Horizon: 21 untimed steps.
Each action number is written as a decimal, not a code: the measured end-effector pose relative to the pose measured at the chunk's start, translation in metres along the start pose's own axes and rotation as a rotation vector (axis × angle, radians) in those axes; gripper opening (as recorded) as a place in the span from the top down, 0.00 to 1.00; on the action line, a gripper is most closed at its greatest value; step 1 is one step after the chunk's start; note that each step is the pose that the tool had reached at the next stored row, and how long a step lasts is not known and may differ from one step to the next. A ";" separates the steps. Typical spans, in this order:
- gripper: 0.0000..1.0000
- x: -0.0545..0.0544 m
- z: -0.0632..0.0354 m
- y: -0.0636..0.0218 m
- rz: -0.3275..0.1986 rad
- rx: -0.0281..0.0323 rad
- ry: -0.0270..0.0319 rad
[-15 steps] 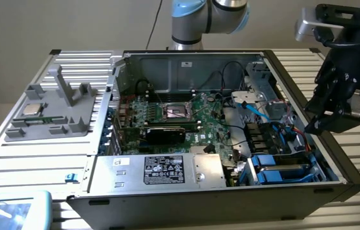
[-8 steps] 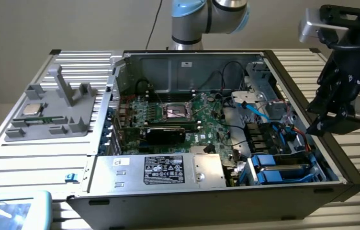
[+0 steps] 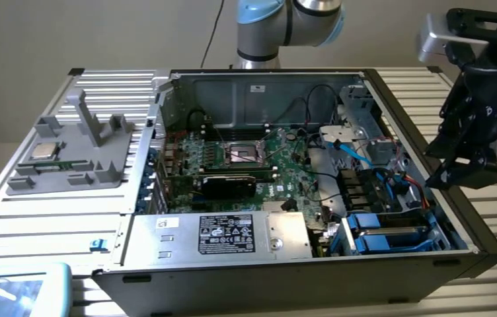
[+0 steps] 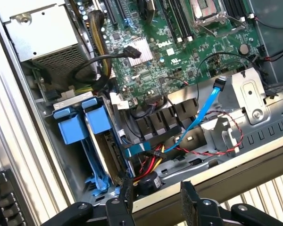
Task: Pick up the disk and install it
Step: 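Insert the first disk wire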
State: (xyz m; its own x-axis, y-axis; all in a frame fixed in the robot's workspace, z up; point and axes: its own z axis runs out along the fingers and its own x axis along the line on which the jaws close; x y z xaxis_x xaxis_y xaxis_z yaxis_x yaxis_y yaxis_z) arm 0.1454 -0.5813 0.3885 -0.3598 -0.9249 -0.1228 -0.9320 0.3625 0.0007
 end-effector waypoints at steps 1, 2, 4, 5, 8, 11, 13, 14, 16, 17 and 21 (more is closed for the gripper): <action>0.47 0.000 0.0000 0.0006 -0.009 -0.0013 -0.0003; 0.47 0.001 -0.0001 0.0013 -0.018 -0.0026 -0.0009; 0.47 0.002 -0.0001 0.0028 -0.030 -0.0047 -0.0025; 0.47 0.004 -0.0003 0.0032 -0.033 -0.0051 -0.0029; 0.47 0.012 -0.0014 0.0005 -0.034 -0.0065 -0.0062; 0.47 0.023 -0.0027 -0.0034 -0.033 -0.0115 -0.0198; 0.47 0.026 -0.0030 -0.0033 -0.034 -0.0184 -0.0377; 0.47 0.027 -0.0030 -0.0025 -0.039 -0.0223 -0.0465; 0.47 0.028 -0.0031 -0.0010 -0.054 -0.0269 -0.0525; 0.47 0.028 -0.0031 -0.0005 -0.065 -0.0285 -0.0525; 0.47 0.028 -0.0027 -0.0003 -0.130 -0.0387 -0.0519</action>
State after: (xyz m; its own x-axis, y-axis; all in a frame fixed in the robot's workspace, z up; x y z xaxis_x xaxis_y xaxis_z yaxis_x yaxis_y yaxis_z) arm 0.1354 -0.6079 0.3877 -0.2337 -0.9563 -0.1756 -0.9720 0.2340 0.0195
